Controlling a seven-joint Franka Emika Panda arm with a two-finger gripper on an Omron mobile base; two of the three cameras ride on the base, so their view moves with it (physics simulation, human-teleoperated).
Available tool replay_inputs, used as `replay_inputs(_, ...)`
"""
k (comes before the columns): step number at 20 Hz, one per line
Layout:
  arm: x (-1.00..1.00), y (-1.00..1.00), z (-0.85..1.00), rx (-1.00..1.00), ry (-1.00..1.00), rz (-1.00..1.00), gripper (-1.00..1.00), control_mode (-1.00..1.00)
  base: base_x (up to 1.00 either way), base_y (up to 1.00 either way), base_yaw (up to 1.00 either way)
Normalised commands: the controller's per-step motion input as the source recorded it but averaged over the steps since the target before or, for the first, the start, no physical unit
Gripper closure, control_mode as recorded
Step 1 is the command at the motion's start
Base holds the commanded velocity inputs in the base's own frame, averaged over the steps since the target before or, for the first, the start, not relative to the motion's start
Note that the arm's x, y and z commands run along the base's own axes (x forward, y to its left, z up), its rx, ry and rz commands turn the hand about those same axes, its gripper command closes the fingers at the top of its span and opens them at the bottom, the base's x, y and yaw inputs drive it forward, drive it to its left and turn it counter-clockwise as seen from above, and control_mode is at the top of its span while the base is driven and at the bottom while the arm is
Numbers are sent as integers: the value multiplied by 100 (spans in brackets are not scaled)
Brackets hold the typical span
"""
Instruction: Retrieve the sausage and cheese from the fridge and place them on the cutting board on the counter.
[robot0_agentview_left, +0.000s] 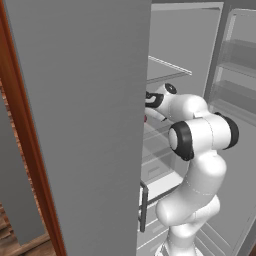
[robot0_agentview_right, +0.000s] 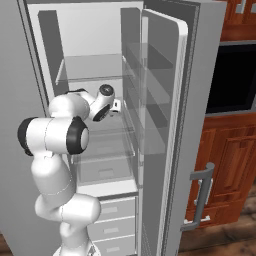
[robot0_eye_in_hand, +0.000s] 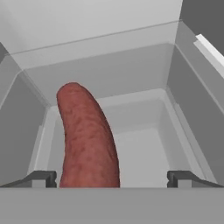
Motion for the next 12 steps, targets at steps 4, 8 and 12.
replay_inputs(4, 0, 13, -43, 0, 0, 0, 100, -100, 0, 0, 0)
replay_inputs(8, 0, 6, -19, 0, 4, 0, 100, -100, 0, 0, 0)
replay_inputs(12, 0, 0, 0, 0, 0, 0, 100, -100, 0, 0, 0)
